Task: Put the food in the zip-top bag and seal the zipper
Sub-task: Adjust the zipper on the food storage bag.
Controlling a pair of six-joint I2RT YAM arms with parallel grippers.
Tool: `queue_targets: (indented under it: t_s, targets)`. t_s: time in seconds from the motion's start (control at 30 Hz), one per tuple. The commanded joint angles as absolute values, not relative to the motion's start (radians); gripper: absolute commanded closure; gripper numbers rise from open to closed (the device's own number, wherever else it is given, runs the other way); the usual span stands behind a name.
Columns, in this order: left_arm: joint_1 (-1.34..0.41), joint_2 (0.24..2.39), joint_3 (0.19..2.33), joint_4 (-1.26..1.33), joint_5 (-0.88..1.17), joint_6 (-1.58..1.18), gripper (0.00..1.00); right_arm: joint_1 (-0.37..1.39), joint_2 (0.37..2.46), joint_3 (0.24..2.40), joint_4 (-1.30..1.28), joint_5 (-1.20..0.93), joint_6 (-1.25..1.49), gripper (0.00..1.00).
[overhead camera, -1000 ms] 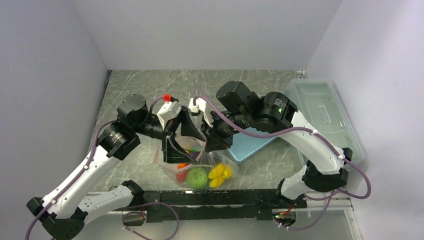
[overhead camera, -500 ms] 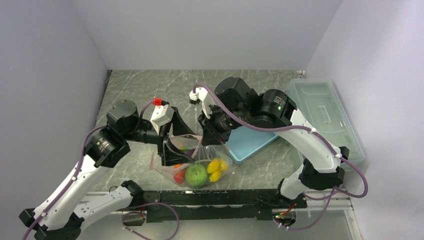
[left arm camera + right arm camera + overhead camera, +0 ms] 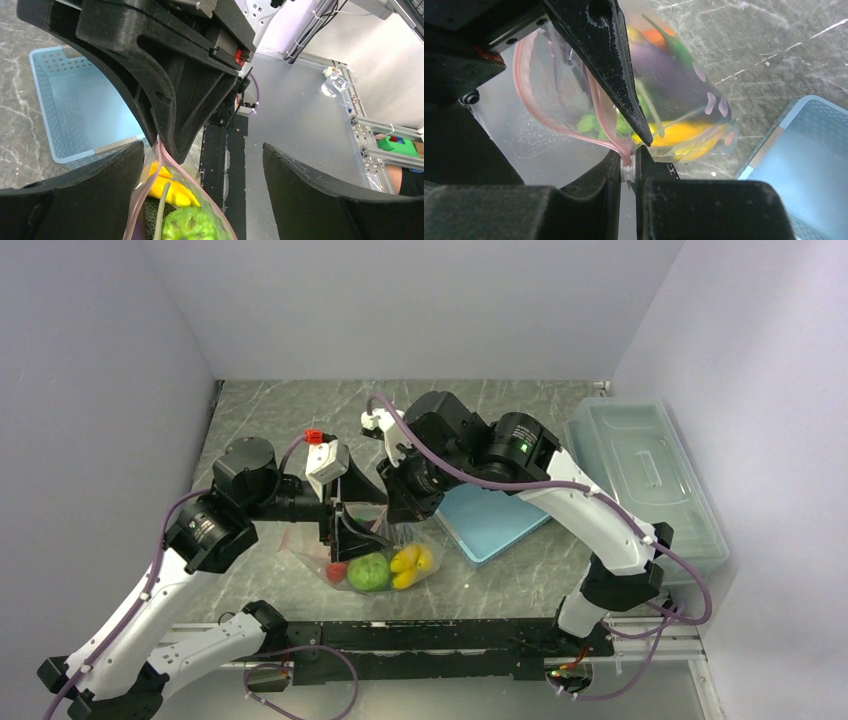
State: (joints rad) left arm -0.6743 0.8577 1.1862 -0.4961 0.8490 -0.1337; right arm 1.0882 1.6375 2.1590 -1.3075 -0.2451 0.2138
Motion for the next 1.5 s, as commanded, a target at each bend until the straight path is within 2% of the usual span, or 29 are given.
queue_targets:
  t_s: [0.0,0.27,0.57,0.67,0.9,1.0,1.1,1.13,1.2,1.37,1.47]
  targets:
    - [-0.679,0.854,1.19,-0.502,0.841,-0.1,0.08,1.089,1.627,2.238,-1.206,-0.216,0.275,1.0]
    - [-0.679,0.857,1.175,-0.603,0.753,-0.033,0.12,1.086,1.623,2.271,-1.195,-0.218,0.294,1.0]
    - [-0.679,0.864,1.193,-0.686,0.668,0.047,0.22,1.081,1.617,2.279,-1.207,-0.236,0.296,1.0]
    - [-0.68,0.871,1.206,-0.712,0.655,0.063,0.32,1.08,1.609,2.27,-1.206,-0.238,0.294,1.0]
    - [-0.679,0.893,1.234,-0.747,0.646,0.079,0.66,1.081,1.618,2.268,-1.226,-0.241,0.278,1.0]
    - [-0.679,0.889,1.239,-0.742,0.646,0.074,0.77,1.081,1.62,2.265,-1.233,-0.237,0.272,1.0]
    - [-0.679,0.881,1.24,-0.731,0.647,0.064,1.0,1.08,1.611,2.25,-1.229,-0.222,0.261,1.0]
    - [-0.68,0.878,1.24,-0.729,0.651,0.061,1.0,1.081,1.605,2.245,-1.227,-0.215,0.258,0.99]
    - [-0.68,0.875,1.247,-0.727,0.674,0.056,1.0,1.081,1.585,2.226,-1.212,-0.192,0.246,0.9]
    - [-0.68,0.871,1.261,-0.718,0.729,0.041,1.0,1.081,1.472,2.087,-1.083,-0.208,0.192,0.56]
    - [-0.679,0.872,1.264,-0.709,0.743,0.029,1.0,1.081,1.378,1.951,-0.95,-0.234,0.149,0.46]
